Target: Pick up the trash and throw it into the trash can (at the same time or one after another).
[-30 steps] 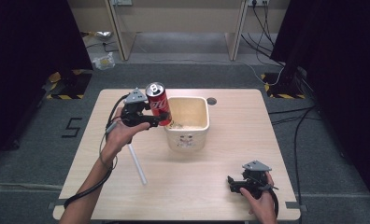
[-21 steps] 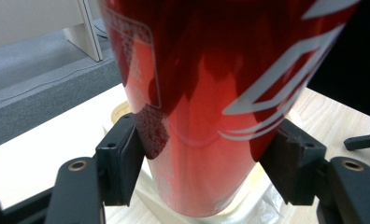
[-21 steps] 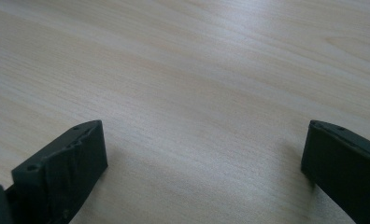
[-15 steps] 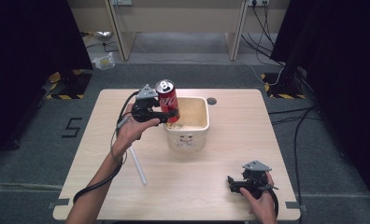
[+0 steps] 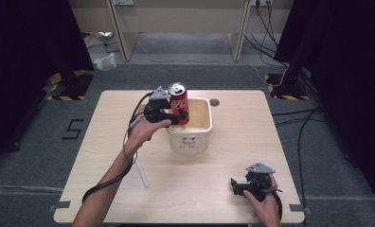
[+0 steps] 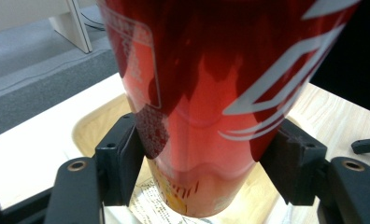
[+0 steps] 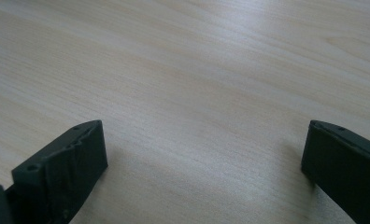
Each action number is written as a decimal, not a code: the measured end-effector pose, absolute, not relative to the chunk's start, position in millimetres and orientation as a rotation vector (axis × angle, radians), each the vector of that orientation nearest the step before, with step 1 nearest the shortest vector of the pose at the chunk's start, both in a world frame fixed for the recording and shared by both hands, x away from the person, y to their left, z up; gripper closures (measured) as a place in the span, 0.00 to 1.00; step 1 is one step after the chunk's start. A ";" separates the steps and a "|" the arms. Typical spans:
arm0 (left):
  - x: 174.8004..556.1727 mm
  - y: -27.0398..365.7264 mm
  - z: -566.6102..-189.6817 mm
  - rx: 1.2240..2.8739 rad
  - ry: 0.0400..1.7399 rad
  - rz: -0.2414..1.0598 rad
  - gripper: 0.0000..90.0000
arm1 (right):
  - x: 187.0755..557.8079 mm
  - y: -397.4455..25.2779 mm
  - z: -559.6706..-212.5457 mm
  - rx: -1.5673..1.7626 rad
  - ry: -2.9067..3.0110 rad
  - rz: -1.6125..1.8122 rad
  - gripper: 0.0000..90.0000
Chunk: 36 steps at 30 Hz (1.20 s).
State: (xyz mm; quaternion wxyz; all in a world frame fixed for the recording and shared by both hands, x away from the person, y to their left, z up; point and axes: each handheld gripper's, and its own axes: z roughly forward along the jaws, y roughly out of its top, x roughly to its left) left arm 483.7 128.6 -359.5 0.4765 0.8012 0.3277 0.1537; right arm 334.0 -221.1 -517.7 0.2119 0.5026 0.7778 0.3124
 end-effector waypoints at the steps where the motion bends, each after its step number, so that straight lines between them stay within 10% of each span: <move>1: 484.6 127.2 -361.7 1.963 0.803 0.372 0.37 | 334.0 -221.1 -517.7 1.396 2.160 0.868 0.01; 36: 486.6 125.4 -381.5 2.028 0.816 0.373 0.36 | 334.2 -220.8 -518.1 1.392 2.164 0.872 0.00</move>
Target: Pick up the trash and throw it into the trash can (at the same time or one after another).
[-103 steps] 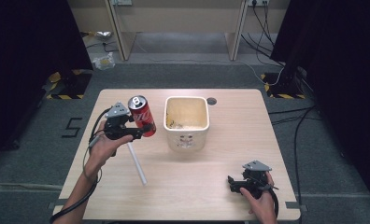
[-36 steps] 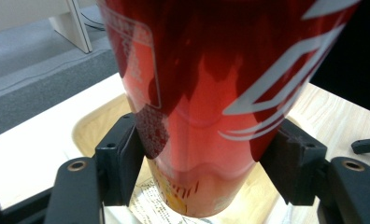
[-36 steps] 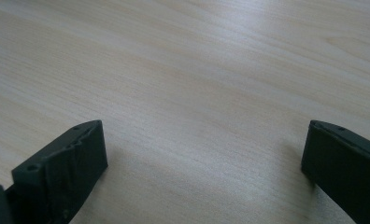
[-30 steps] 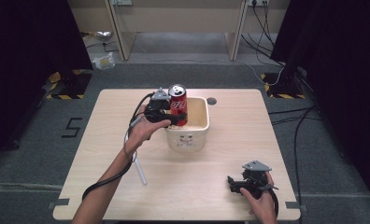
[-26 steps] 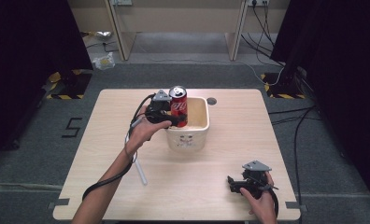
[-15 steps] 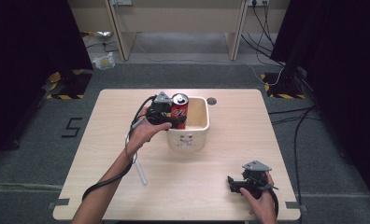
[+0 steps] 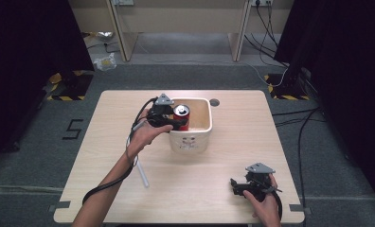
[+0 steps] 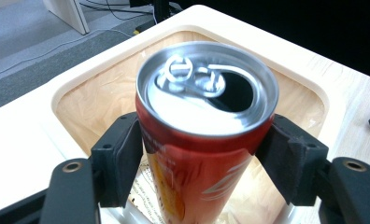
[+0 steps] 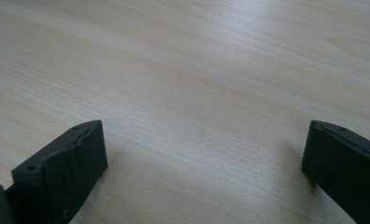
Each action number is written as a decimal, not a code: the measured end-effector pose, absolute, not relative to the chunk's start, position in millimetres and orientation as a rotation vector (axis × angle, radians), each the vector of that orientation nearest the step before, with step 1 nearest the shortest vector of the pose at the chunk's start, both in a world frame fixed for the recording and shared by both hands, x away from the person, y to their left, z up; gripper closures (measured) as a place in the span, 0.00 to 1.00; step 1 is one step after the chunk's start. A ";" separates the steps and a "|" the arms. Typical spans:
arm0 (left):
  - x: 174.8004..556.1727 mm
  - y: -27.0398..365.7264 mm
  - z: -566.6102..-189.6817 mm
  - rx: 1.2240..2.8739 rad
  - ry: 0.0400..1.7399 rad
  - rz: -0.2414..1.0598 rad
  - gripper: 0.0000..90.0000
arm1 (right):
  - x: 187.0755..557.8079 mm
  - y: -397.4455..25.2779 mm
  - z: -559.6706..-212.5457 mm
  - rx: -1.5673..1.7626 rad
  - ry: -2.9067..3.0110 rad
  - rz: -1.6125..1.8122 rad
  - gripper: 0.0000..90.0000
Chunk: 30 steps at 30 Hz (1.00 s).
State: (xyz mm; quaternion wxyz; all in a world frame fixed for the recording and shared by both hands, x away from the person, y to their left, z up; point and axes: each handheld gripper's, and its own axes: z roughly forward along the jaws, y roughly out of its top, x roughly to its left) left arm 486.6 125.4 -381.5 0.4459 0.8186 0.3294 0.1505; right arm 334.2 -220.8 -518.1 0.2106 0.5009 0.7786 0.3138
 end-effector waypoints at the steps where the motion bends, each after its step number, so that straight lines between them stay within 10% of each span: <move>1: 486.8 125.6 -381.6 2.023 0.820 0.373 0.36 | 334.1 -220.9 -517.9 1.393 2.166 0.871 0.00; 30: 471.0 169.5 -353.2 1.906 0.889 0.368 0.26 | 334.0 -220.7 -518.0 1.388 2.169 0.873 0.00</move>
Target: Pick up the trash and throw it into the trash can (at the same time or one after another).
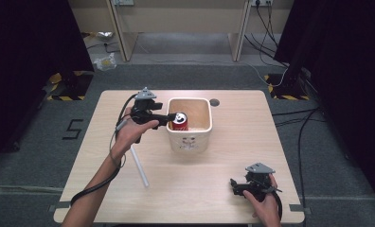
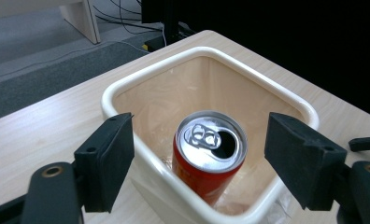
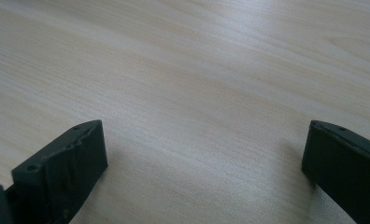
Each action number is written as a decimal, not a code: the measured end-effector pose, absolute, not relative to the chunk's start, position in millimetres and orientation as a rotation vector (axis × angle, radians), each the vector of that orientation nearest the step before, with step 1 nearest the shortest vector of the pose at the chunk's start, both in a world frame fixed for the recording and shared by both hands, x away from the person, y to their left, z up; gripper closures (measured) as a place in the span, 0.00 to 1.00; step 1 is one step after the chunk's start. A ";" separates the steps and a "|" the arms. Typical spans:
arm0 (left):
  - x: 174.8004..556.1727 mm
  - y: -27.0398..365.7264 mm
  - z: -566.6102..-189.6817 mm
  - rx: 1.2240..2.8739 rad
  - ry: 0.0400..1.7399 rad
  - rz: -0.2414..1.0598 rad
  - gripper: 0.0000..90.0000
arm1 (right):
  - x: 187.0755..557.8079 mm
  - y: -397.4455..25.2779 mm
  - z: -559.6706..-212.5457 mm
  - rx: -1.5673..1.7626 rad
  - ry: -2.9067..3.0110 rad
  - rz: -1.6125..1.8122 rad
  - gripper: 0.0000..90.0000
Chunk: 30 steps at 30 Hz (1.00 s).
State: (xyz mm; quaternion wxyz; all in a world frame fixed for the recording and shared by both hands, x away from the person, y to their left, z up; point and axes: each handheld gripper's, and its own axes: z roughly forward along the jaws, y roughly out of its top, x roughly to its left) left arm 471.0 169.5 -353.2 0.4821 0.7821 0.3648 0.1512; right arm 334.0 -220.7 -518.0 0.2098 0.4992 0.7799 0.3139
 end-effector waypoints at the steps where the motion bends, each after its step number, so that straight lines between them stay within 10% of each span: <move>1: 469.6 172.3 -352.6 1.900 0.892 0.377 0.26 | 333.9 -220.6 -518.0 1.391 2.167 0.873 0.00; 30: 432.9 241.3 -388.2 1.852 1.014 0.458 0.22 | 333.9 -220.6 -517.9 1.391 2.170 0.872 0.00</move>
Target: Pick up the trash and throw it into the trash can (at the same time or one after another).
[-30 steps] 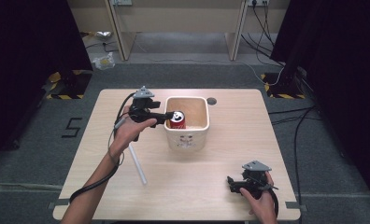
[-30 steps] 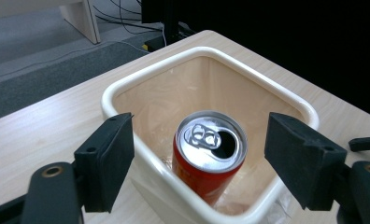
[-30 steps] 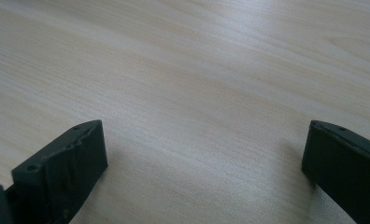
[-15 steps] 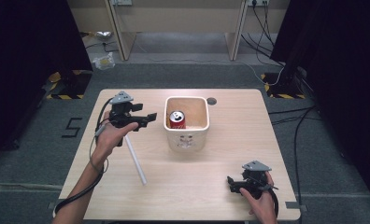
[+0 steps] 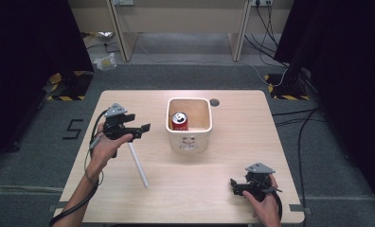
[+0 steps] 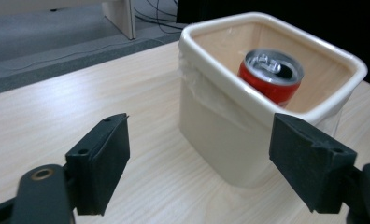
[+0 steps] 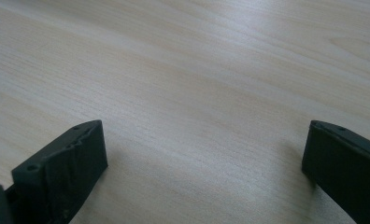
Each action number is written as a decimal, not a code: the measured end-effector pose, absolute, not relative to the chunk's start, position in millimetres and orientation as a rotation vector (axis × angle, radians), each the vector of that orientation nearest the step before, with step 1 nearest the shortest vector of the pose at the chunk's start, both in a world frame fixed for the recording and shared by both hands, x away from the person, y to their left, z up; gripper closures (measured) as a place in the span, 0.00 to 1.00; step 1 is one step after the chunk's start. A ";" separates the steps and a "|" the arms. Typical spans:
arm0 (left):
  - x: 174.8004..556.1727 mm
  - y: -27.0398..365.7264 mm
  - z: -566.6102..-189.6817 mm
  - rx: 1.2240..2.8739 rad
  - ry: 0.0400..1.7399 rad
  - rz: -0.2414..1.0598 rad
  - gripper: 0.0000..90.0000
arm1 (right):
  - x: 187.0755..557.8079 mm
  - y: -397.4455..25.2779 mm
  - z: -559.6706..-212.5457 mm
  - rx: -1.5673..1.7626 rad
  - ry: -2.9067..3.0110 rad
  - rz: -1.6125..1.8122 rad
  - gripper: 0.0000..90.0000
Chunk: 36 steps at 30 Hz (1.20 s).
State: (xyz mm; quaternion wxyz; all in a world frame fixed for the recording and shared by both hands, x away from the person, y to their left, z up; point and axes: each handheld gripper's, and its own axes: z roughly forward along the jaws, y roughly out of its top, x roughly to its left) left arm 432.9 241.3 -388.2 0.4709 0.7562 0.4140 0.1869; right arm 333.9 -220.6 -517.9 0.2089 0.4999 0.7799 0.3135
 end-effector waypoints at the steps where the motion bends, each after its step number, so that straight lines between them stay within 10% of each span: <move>1: 431.1 242.2 -391.8 1.856 1.019 0.457 0.21 | 333.9 -220.5 -517.8 1.393 2.169 0.872 0.00; 36: 383.1 253.3 -487.9 1.983 1.164 0.453 0.24 | 332.5 -219.3 -517.8 1.392 2.170 0.875 0.00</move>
